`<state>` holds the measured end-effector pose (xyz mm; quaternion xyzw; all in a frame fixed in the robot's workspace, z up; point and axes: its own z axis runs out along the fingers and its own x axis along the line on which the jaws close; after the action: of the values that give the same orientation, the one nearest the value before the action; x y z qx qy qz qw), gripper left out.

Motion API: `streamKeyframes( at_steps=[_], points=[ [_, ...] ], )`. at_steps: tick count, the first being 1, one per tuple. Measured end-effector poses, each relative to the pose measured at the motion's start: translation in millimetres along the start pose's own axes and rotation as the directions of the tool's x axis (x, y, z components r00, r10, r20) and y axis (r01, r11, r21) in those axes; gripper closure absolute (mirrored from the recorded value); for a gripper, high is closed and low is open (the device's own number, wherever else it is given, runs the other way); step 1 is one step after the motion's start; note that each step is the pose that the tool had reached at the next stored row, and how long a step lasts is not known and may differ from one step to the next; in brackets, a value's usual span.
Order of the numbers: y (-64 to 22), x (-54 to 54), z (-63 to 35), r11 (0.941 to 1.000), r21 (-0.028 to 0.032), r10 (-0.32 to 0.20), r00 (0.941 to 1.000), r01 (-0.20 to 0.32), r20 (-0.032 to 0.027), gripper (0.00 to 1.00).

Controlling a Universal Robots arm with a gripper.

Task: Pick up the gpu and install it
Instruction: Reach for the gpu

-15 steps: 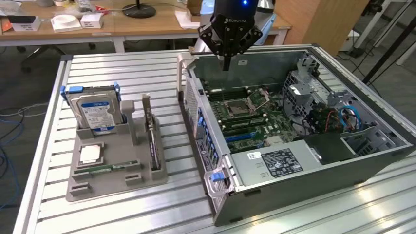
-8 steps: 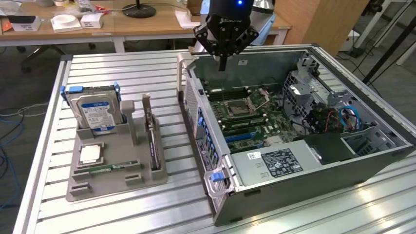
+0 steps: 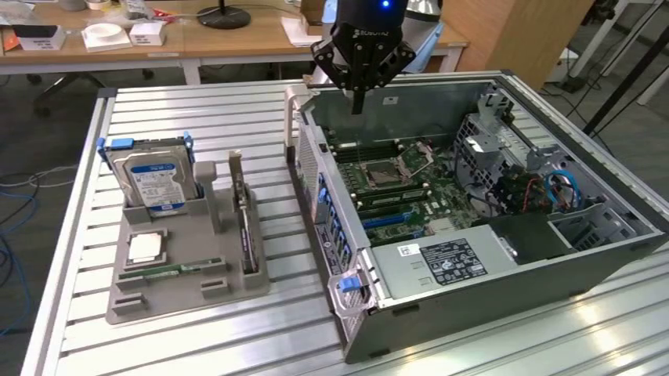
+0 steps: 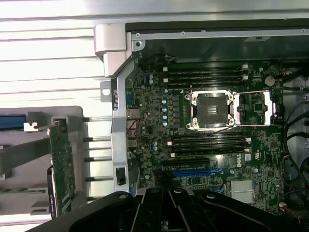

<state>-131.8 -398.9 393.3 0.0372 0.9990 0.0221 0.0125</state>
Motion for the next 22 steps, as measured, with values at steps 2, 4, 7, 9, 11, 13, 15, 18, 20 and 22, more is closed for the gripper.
streamKeyframes(
  at_steps=[2,4,7,9,11,13,15,18,20,22],
  points=[
    [0.0,0.0,0.0,1.0000,0.0001,0.000,1.0000,0.000,0.0000,0.89],
    [0.0,0.3,0.0,1.0000,0.0000,0.000,1.0000,0.000,0.0001,0.89],
    [0.0,0.9,0.0,1.0000,0.0001,0.000,1.0000,0.000,0.0001,0.89],
    [-0.1,1.2,0.0,1.0000,0.0000,0.000,1.0000,0.000,0.0001,0.89],
    [-0.1,1.3,-0.1,1.0000,0.0001,0.000,1.0000,0.000,0.0000,0.89],
    [-0.1,1.4,0.0,1.0000,0.0000,0.000,1.0000,0.000,0.0000,0.89],
    [-0.1,1.3,0.0,1.0000,-0.0001,0.000,1.0000,0.000,0.0000,0.89],
    [-0.1,1.5,0.0,1.0000,-0.0001,0.000,1.0000,0.000,0.0001,0.89],
    [-0.1,2.1,0.0,1.0000,-0.0001,0.000,1.0000,0.000,0.0001,0.89],
    [-0.2,2.8,-0.1,1.0000,0.0000,0.000,1.0000,0.000,0.0000,0.89]
  ],
)
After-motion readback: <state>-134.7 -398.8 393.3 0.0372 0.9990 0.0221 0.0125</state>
